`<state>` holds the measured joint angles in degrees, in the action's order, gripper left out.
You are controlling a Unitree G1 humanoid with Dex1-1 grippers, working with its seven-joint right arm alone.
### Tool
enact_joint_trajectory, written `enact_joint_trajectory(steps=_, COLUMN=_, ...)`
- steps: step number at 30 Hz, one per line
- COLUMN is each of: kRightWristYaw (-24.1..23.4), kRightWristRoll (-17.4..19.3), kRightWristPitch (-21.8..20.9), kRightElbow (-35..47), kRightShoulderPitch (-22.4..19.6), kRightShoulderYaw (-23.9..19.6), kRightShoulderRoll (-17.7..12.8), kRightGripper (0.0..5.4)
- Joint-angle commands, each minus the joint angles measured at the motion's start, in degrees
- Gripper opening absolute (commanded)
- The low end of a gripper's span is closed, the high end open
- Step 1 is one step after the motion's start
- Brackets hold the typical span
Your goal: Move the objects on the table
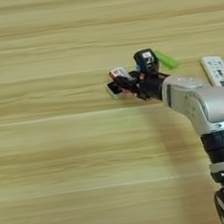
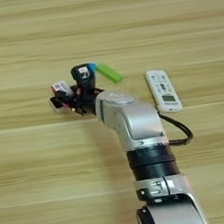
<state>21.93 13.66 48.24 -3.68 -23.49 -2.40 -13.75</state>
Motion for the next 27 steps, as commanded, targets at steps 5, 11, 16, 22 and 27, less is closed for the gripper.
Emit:
enact_joint_trajectory(steps=5, kRightWristYaw=0.02, kRightWristRoll=-0.65, kRightWristPitch=-3.35, kRightElbow=-0.77, kRightShoulderPitch=-5.63, kRightShoulderYaw=1.03, kRightShoulderRoll=-0.33, kRightGripper=2.09)
enact_joint_trajectory(steps=11, kRightWristYaw=0.02, kRightWristRoll=-1.04, kRightWristPitch=-4.44, kRightElbow=-2.97, kRightShoulderPitch=-6.5, kRightShoulderYaw=1.35, kRightShoulderRoll=-0.21, kRightGripper=2.09)
enact_joint_trajectory(steps=16, kRightWristYaw=0.04, kRightWristRoll=-1.3, kRightWristPitch=-5.16, kRightElbow=-3.87, kRightShoulderPitch=-6.91, kRightShoulderYaw=1.35, kRightShoulderRoll=-0.16, kRightGripper=2.09)
enact_joint_trajectory(steps=22, kRightWristYaw=-0.16, kRightWristRoll=-1.48, kRightWristPitch=-5.9, kRightElbow=-5.24, kRightShoulderPitch=-7.5, kRightShoulderYaw=1.18, kRightShoulderRoll=-0.1, kRightGripper=2.09)
enact_joint_trajectory(steps=27, kRightWristYaw=-0.53, kRightWristRoll=-2.16, kRightWristPitch=-7.37, kRightElbow=-7.24, kRightShoulderPitch=-8.34, kRightShoulderYaw=1.28, kRightShoulderRoll=-0.12, kRightGripper=2.09)
